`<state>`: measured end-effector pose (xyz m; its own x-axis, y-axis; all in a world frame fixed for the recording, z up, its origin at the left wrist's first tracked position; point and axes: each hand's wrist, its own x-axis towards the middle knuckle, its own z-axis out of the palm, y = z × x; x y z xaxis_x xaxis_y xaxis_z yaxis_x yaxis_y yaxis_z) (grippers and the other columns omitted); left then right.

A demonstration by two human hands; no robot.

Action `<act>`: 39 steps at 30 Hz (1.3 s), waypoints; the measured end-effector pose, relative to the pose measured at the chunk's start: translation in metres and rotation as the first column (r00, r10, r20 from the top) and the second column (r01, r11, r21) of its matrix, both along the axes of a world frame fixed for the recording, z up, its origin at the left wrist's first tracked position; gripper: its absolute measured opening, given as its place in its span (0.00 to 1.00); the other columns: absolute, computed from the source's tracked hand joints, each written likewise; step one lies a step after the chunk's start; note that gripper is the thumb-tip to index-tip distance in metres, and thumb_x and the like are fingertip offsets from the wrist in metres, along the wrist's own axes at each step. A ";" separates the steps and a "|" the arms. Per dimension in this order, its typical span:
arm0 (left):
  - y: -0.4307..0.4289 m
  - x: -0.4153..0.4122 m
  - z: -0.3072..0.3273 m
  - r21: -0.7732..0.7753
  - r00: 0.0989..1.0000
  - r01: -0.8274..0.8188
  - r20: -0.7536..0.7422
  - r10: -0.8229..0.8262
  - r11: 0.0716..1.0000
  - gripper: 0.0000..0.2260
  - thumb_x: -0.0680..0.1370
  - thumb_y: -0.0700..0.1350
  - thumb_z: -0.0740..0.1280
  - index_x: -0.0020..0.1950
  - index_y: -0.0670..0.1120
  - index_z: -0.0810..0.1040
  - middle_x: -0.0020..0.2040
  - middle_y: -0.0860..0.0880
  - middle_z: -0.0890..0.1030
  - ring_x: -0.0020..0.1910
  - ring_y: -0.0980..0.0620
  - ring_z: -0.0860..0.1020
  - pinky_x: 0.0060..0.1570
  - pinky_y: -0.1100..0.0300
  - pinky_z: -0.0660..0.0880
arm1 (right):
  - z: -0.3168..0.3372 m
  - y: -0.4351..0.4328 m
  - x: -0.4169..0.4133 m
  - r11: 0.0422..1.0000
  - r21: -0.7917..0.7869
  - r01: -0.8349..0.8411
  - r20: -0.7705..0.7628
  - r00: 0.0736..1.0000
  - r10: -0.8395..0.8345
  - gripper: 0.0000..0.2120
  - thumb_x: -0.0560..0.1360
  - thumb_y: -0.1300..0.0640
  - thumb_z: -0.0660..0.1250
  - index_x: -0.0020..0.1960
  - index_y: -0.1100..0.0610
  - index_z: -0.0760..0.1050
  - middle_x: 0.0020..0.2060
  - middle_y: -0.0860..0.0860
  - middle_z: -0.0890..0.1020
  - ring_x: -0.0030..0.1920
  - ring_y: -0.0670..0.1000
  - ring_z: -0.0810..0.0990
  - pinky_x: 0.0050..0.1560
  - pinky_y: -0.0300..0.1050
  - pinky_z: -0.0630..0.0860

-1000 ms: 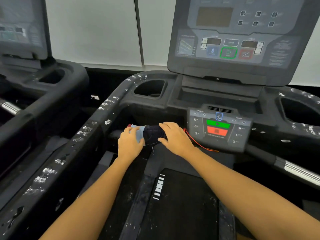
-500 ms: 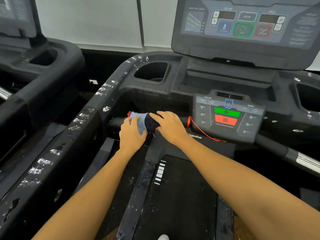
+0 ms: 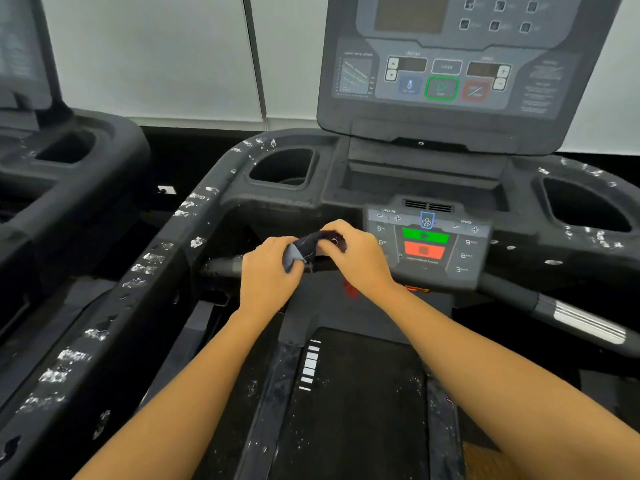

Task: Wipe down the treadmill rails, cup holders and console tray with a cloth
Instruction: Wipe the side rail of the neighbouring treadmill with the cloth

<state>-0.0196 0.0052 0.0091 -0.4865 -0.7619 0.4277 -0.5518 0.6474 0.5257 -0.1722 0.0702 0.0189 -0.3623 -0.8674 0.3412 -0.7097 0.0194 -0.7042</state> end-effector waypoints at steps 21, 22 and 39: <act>0.126 -0.123 0.062 0.757 0.717 0.617 -0.427 -0.551 0.215 0.14 0.75 0.50 0.63 0.52 0.44 0.82 0.51 0.44 0.83 0.55 0.45 0.79 0.58 0.51 0.72 | 0.014 0.197 -0.027 0.901 -0.033 0.433 0.771 0.585 -0.253 0.28 0.71 0.46 0.68 0.69 0.49 0.66 0.62 0.50 0.75 0.59 0.48 0.78 0.60 0.52 0.76; 0.133 -0.129 0.061 0.759 0.707 0.615 -0.409 -0.577 0.215 0.14 0.75 0.51 0.63 0.51 0.44 0.82 0.51 0.44 0.83 0.54 0.45 0.79 0.57 0.51 0.72 | 0.015 0.207 -0.029 0.895 -0.019 0.445 0.786 0.560 -0.262 0.29 0.71 0.46 0.69 0.69 0.50 0.66 0.61 0.51 0.76 0.58 0.49 0.79 0.59 0.52 0.76; 0.278 -0.171 0.041 0.738 0.574 0.657 -0.358 -0.737 0.154 0.21 0.76 0.54 0.66 0.66 0.51 0.67 0.58 0.53 0.73 0.55 0.57 0.74 0.50 0.64 0.73 | 0.015 0.348 -0.017 0.602 0.046 0.797 0.713 0.396 -0.578 0.17 0.72 0.53 0.71 0.59 0.54 0.73 0.48 0.53 0.82 0.44 0.50 0.84 0.42 0.42 0.81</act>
<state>-0.1911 0.2836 0.0506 -0.9889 -0.0405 -0.1433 -0.1479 0.1600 0.9760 -0.1892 0.4184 0.0335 -0.9903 -0.1253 -0.0595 0.0556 0.0349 -0.9978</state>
